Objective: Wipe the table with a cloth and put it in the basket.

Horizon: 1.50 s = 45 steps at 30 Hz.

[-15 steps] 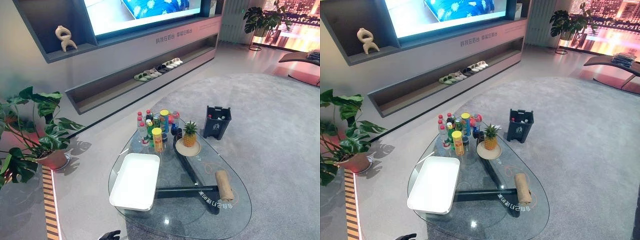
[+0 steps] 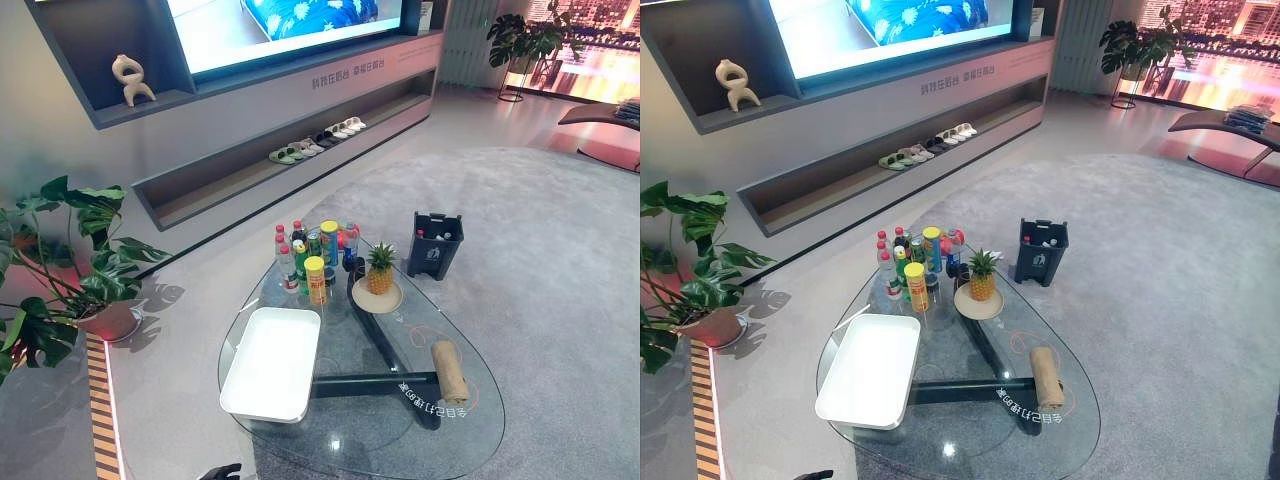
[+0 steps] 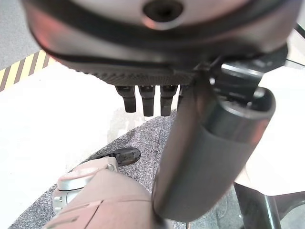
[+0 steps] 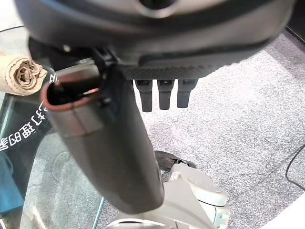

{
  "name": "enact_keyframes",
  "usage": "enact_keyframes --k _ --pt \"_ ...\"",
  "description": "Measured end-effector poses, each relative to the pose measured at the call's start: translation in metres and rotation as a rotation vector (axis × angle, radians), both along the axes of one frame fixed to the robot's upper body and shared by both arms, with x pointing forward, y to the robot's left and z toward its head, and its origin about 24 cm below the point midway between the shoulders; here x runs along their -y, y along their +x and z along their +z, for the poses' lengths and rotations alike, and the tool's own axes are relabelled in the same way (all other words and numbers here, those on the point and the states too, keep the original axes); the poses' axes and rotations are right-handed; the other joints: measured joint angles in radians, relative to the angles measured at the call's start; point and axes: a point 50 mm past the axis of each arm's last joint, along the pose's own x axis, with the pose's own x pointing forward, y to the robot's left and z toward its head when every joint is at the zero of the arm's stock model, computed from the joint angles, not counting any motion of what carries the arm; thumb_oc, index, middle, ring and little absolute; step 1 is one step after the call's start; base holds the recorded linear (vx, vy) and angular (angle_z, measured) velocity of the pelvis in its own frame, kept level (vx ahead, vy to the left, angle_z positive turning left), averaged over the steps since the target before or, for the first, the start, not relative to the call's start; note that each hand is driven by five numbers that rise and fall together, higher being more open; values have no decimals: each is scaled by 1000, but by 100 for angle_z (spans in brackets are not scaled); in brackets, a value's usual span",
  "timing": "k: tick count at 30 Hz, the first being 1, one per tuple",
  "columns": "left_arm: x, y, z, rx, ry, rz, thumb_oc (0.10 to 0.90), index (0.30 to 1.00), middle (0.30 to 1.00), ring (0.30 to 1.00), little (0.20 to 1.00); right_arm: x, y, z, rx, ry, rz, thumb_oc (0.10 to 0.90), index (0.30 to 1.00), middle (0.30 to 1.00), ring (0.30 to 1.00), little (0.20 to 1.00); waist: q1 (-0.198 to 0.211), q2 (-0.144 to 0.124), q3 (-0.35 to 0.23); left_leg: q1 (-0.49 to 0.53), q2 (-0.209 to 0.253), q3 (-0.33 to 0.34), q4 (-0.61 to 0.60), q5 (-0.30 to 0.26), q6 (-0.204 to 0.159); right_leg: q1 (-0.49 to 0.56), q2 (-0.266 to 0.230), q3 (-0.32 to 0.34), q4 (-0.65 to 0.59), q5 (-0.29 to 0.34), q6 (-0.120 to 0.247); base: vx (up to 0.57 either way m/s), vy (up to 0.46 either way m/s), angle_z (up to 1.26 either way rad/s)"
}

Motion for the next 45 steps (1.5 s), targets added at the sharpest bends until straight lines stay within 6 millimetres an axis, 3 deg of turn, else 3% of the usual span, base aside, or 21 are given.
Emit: enact_keyframes --k 27,33,38,43,45 --pt "-1 -2 0 -4 3 5 800 900 900 900 900 1 -1 0 2 -5 -7 800 900 900 900 900 0 -8 4 0 0 -1 0 0 0 4 1 -8 0 -3 1 19 -3 0" --pt "-2 -2 0 -2 10 4 800 900 900 900 900 2 -1 0 -42 -8 113 800 900 900 900 900 1 -8 12 -24 0 -2 0 1 -1 -20 2 -9 0 -5 -3 -13 8 0" --pt "-2 17 4 62 2 37 800 900 900 900 900 1 10 2 -85 26 182 800 900 900 900 900 1 12 85 -107 0 -5 7 30 -7 -107 4 -2 0 24 -2 -211 19 -3" --pt "-2 95 29 300 -50 150 800 900 900 900 900 9 74 21 56 -25 213 800 900 900 900 900 1 31 314 -249 -5 -9 14 98 -4 -248 5 11 21 80 5 -226 -15 -2" --pt "-7 115 41 381 -61 187 800 900 900 900 900 9 88 26 118 -46 213 800 900 900 900 900 1 26 366 -270 -4 -15 33 98 -6 -264 4 10 37 76 5 -122 -56 6"
